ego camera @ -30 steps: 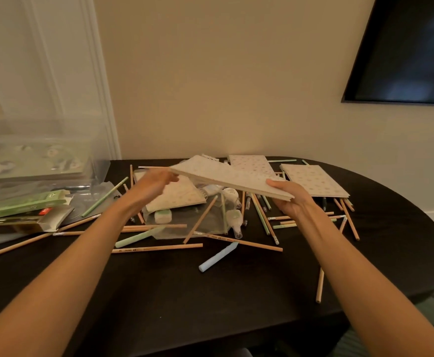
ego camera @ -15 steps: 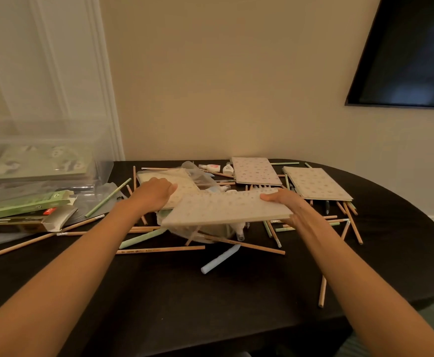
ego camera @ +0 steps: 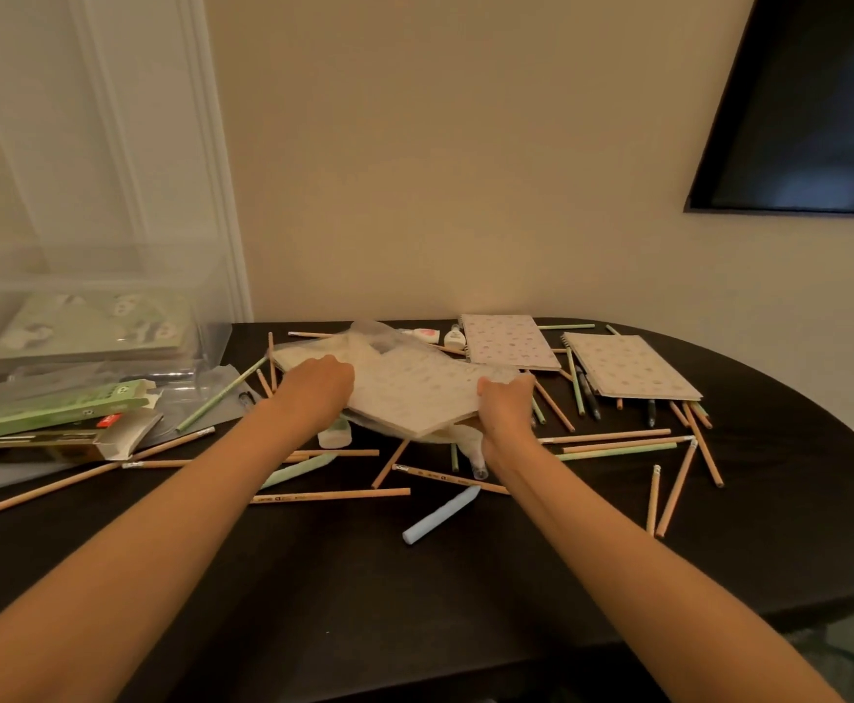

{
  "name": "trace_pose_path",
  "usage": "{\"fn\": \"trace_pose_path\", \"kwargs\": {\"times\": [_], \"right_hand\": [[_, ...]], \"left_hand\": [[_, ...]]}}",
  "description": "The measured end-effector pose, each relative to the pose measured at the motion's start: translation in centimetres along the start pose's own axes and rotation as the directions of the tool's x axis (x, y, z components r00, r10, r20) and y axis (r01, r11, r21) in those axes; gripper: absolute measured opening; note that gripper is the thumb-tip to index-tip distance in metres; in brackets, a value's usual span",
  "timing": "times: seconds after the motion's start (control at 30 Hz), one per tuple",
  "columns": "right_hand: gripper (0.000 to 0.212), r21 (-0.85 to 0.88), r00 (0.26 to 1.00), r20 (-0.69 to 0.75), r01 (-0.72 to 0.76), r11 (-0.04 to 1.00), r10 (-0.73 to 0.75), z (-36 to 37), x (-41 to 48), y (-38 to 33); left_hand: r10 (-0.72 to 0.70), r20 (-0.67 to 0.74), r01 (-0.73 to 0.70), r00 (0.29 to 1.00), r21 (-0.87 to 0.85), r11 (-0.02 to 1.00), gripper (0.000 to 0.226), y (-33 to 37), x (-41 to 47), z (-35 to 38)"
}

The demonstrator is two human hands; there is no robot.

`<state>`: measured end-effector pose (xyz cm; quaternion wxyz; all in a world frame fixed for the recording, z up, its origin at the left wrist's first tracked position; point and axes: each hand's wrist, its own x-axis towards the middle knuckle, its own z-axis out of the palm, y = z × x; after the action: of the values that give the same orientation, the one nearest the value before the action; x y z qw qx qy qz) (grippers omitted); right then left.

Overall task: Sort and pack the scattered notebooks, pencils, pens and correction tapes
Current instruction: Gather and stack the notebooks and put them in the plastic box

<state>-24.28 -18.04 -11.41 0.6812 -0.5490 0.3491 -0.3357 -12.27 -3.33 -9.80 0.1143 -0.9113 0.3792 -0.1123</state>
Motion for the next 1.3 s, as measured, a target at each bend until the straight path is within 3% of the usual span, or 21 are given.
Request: {"fn": "trace_pose_path", "kwargs": {"times": [0.07, 0.17, 0.27, 0.4, 0.6, 0.7, 0.87, 0.93, 1.0, 1.03, 1.1, 1.2, 1.27, 1.3], "right_hand": [[0.046, -0.040, 0.997, 0.077, -0.017, 0.999, 0.020, 2.2, -0.4, 0.1], [0.042, 0.135, 0.935, 0.249, -0.292, 0.947, 0.252, 4.5, -0.2, -0.2], [0.040, 0.171, 0.888, 0.288, -0.416, 0.893, 0.358, 4.7, 0.2, 0.6], [0.046, 0.214, 0.890, 0.267, -0.428, 0.878, 0.369, 5.0, 1.1, 2.1], [0.049, 0.302, 0.905, 0.309, -0.386, 0.872, 0.293, 6.7, 2.6, 2.2], [0.054, 0.315, 0.919, 0.260, -0.371, 0.873, 0.297, 8.7, 3.5, 2.5], [0.042, 0.320, 0.900, 0.235, -0.429, 0.845, 0.367, 10.9, 4.2, 3.9], [0.038, 0.220, 0.901, 0.265, -0.403, 0.888, 0.343, 11.2, 4.6, 4.7], [0.037, -0.118, 0.912, 0.305, -0.249, 0.961, 0.273, 11.3, 5.4, 5.1], [0.036, -0.348, 0.928, 0.290, -0.127, 0.929, 0.235, 11.1, 5.7, 5.0], [0.034, -0.670, 0.939, 0.264, 0.015, 0.742, 0.220, 10.3, 5.7, 4.4], [0.023, -0.705, 0.912, 0.264, -0.038, 0.708, 0.312, 9.3, 5.7, 2.9], [0.023, -0.597, 0.860, 0.334, -0.123, 0.792, 0.385, 8.9, 5.4, 2.5], [0.033, -0.518, 0.833, 0.377, -0.172, 0.838, 0.404, 8.6, 5.1, 2.3]], "left_hand": [[0.010, -0.012, -0.010, 1.000, -0.006, 1.000, 0.022, -0.1, -0.1, -0.3], [0.018, -0.005, -0.019, 1.000, -0.062, 0.998, 0.022, -0.2, -0.7, 0.1], [-0.048, -0.043, 0.035, 0.998, -0.268, 0.963, 0.028, 0.2, -1.0, 0.8], [-0.084, -0.072, 0.042, 0.994, -0.455, 0.889, 0.051, 1.3, 0.5, 1.2], [-0.042, -0.168, -0.052, 0.985, -0.519, 0.853, 0.042, 2.8, 3.3, 0.5], [-0.016, -0.241, -0.119, 0.970, -0.536, 0.836, 0.043, 2.7, 3.7, 0.7], [0.006, -0.164, -0.127, 0.986, -0.741, 0.659, 0.039, 1.6, 3.5, 0.9], [0.015, -0.154, -0.129, 0.988, -0.765, 0.631, 0.039, 1.2, 3.4, 1.3], [0.020, -0.152, -0.133, 0.988, -0.785, 0.606, 0.039, 0.9, 3.5, 1.3], [0.026, -0.147, -0.133, 0.989, -0.794, 0.594, 0.039, 0.8, 3.5, 1.3], [0.052, -0.125, -0.132, 0.991, -0.811, 0.569, 0.039, 0.7, 3.4, 1.3], [0.063, -0.071, -0.094, 0.995, -0.853, 0.513, 0.038, 0.7, 3.1, 1.4], [0.045, -0.016, -0.036, 0.999, -0.875, 0.484, 0.030, 1.1, 2.8, 1.5], [0.038, 0.016, -0.004, 0.999, -0.877, 0.481, 0.024, 1.3, 2.7, 1.5]]}}
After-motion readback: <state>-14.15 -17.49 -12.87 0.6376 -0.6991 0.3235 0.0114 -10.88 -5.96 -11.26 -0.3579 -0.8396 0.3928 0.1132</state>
